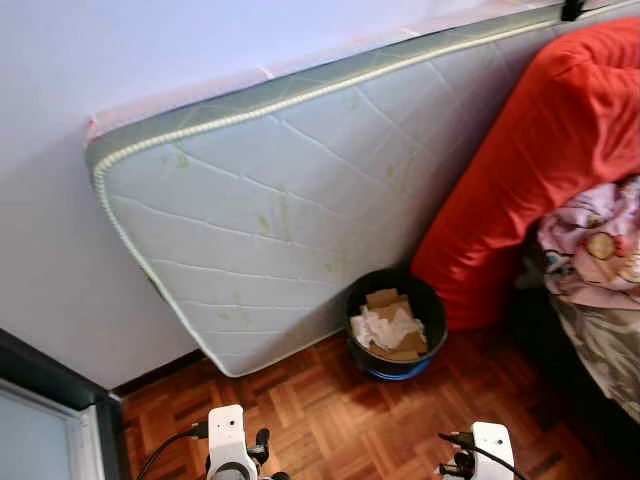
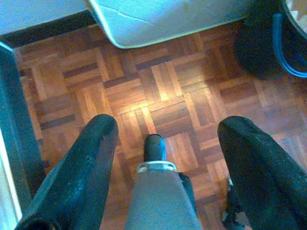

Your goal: Clean up the room

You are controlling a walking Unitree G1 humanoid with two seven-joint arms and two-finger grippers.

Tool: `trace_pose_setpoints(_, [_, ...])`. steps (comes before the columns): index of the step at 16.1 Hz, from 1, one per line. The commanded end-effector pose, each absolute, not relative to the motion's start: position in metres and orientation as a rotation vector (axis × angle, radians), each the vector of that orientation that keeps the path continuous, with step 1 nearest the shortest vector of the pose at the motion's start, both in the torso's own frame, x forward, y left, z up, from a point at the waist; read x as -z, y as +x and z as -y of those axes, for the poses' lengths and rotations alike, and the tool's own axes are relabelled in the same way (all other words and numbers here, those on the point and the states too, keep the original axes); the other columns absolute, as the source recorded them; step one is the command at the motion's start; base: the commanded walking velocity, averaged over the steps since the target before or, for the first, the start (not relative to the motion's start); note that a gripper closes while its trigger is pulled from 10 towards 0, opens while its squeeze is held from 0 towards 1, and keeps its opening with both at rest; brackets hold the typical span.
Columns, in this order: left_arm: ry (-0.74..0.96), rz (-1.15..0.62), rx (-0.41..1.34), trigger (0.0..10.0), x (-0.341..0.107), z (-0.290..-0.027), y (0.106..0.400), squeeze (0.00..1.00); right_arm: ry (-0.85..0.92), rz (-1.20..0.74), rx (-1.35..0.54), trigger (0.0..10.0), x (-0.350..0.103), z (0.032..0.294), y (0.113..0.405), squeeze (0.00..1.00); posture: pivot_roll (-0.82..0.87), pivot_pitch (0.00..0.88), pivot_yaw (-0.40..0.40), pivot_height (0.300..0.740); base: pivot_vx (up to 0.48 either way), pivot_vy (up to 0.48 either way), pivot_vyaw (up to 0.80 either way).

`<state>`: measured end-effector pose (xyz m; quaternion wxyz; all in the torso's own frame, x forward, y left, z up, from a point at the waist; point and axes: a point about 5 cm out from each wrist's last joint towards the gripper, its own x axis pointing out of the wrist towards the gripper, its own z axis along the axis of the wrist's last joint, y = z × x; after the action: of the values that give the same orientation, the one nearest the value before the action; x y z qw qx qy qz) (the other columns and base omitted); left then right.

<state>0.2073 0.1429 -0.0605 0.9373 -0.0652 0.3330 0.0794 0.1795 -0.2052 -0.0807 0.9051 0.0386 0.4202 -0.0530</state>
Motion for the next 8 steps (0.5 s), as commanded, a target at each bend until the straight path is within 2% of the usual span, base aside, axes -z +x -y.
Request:
trace_pose_setpoints(1, [-0.153,-0.722,-0.155,10.0,0.0662,-0.1353,0.1993,0.00,0.094,-0.875,0.111,10.0,0.0828,0.2029,0.1758,0.00,-0.06,0.155,-0.015,0.740,0.270,0.000,0.00])
trace_pose_setpoints(8, [-0.156,-0.726,-0.151,10.0,0.0665,-0.1349,0.1991,0.00,0.074,-0.881,0.105,10.0,0.0829,0.2037,0.1757,0.00,-0.06,0.154,-0.017,0.740,0.295,0.000,0.00])
